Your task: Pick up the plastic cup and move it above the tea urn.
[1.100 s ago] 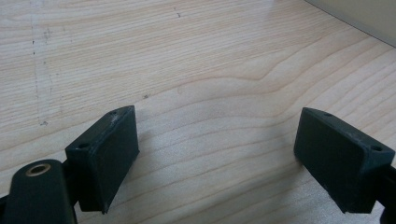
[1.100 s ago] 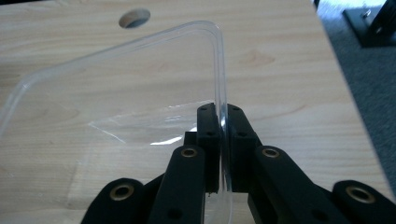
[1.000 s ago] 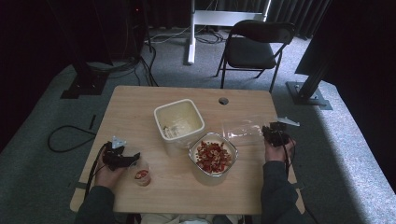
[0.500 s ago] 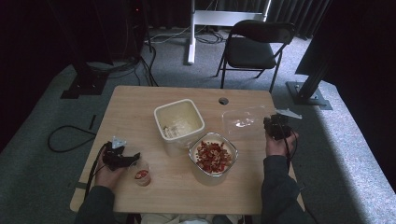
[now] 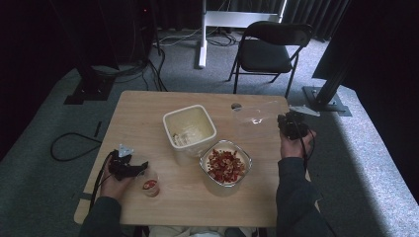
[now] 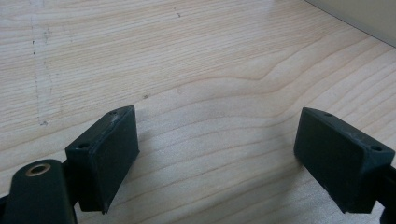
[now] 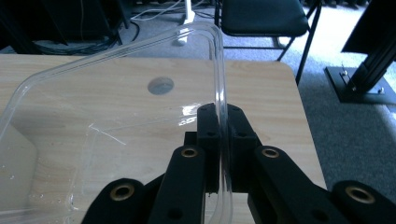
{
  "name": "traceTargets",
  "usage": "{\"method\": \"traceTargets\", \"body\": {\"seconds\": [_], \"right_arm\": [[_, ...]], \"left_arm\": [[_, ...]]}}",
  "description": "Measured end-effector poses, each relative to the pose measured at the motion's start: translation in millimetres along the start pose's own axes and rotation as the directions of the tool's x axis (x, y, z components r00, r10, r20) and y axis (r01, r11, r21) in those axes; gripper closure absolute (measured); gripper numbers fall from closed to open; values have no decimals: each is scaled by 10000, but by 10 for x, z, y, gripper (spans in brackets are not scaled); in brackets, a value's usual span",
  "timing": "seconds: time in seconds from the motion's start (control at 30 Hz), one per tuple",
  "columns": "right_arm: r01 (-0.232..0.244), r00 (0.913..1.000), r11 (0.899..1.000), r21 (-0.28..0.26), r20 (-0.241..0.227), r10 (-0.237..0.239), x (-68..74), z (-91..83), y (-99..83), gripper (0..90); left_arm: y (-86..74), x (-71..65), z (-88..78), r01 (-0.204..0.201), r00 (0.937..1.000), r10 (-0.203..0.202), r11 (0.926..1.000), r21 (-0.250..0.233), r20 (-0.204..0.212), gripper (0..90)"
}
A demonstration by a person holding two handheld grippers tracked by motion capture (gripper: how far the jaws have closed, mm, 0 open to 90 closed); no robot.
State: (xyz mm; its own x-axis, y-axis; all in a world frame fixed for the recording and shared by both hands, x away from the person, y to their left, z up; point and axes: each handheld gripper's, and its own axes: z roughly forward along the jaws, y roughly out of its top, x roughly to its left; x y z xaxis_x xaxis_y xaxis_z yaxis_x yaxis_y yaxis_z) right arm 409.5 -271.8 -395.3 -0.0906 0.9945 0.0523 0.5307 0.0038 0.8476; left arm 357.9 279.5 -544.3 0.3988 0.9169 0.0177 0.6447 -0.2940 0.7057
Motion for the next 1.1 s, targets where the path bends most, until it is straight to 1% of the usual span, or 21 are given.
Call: {"method": "traceTargets", "body": {"seconds": [0.23,0.5,0.7,0.77,0.8,0.83,1.1], "right_arm": [[192,9996,9996,-221,-220,-197,125,-52,169,867],[454,9970,9981,-423,-604,-479,330,-82,318,867],[715,9930,9962,-504,-911,-758,489,-87,409,866],[695,9925,9962,-528,-975,-744,515,-90,423,866],[748,9914,9956,-559,-1034,-803,540,-91,437,866],[839,9895,9949,-567,-1128,-899,602,-89,463,865],[1099,9816,9918,-649,-1496,-1186,824,-78,541,864]], "left_arm": [[0,-2,0,22,10000,-22,10000,3,2,145],[0,-1,1,13,10000,-13,10000,-9,-8,144],[0,-1,1,17,10000,-17,10000,-11,-9,145],[0,-1,0,14,10000,-14,10000,-8,-8,145],[0,-1,0,14,10000,-14,10000,-8,-8,145],[0,-1,0,12,10000,-12,10000,-8,-5,145],[0,-1,0,15,10000,-15,10000,-2,2,145]]}}
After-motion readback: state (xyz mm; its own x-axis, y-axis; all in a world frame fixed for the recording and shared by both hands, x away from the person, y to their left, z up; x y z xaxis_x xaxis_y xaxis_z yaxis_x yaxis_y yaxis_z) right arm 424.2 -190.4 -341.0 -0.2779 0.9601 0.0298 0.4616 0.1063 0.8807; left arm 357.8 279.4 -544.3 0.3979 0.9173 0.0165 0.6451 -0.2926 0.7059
